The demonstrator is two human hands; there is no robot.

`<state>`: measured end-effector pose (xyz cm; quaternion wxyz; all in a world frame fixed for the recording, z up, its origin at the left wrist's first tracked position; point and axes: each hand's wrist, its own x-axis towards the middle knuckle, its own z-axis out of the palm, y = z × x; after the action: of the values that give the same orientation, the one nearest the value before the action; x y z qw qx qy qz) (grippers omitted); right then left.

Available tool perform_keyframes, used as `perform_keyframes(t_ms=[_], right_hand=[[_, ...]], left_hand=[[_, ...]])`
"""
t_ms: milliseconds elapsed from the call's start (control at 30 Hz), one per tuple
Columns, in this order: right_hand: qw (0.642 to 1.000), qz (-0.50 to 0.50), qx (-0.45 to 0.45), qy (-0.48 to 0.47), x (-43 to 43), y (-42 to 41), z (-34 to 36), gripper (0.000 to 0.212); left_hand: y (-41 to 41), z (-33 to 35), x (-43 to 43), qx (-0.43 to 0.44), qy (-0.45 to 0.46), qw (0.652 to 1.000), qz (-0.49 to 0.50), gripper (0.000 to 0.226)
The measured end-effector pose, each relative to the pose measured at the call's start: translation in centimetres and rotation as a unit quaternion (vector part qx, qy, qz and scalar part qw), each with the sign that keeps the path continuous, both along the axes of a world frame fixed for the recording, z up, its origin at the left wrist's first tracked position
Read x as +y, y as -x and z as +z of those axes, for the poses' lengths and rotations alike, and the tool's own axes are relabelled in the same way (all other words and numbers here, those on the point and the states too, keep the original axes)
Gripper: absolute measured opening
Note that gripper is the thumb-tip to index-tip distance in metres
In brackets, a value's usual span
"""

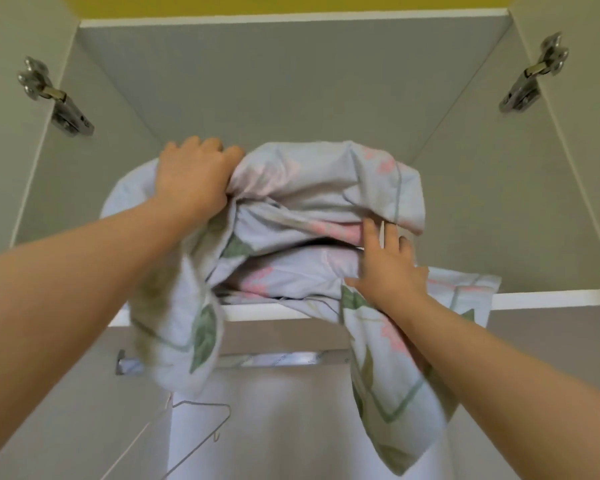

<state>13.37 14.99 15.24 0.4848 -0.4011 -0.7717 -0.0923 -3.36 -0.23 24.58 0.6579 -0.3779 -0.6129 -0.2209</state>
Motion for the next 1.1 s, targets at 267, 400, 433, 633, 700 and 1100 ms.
perform_keyframes(t_ms=[267, 400, 433, 633, 700, 1100], right_hand=[[0.936, 0.115, 0.081, -0.323, -5.0, 0.6, 2.2, 0.05], [0.976, 0.088, -0.049, -0.191, -5.1, 1.8, 2.9, 0.061], [0.975, 0.074, -0.06, -0.199, -4.9, 2.3, 2.4, 0.054], [0.964, 0.082, -0.017, -0.253, -4.1, 4.5, 0.5, 0.04], [0.947, 0.086, 0.013, -0.309, -4.1, 4.7, -0.6, 0.039], [0.888, 0.111, 0.069, -0.441, -3.1, 4.3, -2.3, 0.036]], left_hand=[[1.7, -8.0, 1.0, 0.026, 0.007, 0.998, -0.061, 0.035], [1.6, -13.1, -0.2, 0.014, 0.032, 0.987, -0.159, 0.024], [1.3, -13.9, -0.8, -0.002, 0.062, 0.984, -0.167, 0.025], [0.5, -6.2, -4.5, -0.322, 0.13, 0.855, -0.385, 0.044], [1.4, -2.9, -2.1, -0.312, 0.042, 0.92, -0.233, 0.059], [4.0, -2.0, 7.3, -0.459, 0.067, 0.88, -0.099, 0.041]])
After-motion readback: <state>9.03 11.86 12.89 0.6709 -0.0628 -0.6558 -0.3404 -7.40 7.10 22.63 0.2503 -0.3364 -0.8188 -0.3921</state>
